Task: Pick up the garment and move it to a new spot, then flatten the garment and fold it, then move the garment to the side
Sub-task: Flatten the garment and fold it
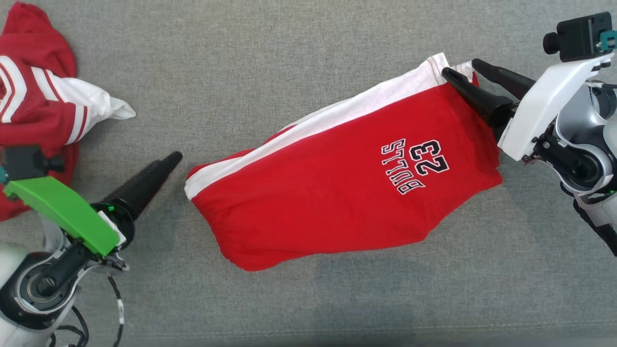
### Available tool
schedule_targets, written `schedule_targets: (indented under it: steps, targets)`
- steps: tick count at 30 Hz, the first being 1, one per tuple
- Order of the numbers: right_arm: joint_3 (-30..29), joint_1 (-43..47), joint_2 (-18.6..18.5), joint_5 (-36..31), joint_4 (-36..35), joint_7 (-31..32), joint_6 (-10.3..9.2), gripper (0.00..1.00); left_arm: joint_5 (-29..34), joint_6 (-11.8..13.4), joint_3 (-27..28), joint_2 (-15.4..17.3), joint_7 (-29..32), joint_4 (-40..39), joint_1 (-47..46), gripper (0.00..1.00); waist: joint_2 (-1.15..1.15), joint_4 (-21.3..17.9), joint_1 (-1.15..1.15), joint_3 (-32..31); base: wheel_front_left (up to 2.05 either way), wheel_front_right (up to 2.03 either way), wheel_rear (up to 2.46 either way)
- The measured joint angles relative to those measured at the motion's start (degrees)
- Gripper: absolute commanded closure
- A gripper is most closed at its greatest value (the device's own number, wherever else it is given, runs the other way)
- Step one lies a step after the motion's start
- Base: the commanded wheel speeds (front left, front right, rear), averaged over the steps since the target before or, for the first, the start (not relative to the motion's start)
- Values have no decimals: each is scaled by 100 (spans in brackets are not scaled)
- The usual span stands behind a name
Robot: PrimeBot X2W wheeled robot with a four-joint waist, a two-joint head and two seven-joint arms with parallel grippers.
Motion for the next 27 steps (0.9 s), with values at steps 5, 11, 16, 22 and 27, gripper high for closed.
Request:
schedule_targets:
  steps: [5, 11, 16, 22, 27]
  targets:
    - [-54, 69, 12, 1, 34, -190, 53, 0, 1110, 15, 13, 358, -460, -7, -72, 0, 0, -49, 0, -181, 0, 0, 0]
    - [-193, 416, -118, 80, 119, -301, 58, 0, 2309, 148, 33, 500, -1444, -126, -59, 0, 0, -87, 0, -441, 0, 0, 0]
    - [-186, 885, -105, 253, 354, -302, -8, 0, 3141, 293, 67, 280, -2317, -286, 52, 0, 0, -25, -1, -613, 0, 0, 0]
    - [-113, 1214, -48, 350, 597, -302, -19, 0, 3918, 387, 116, 41, -2507, -303, 384, 0, 0, 215, -1, -707, 0, 0, 0]
    - [-136, 1293, -87, 376, 695, -346, -59, 0, 4241, 391, 245, -170, -2448, -263, 695, 0, 0, 404, -1, -768, 0, 0, 0]
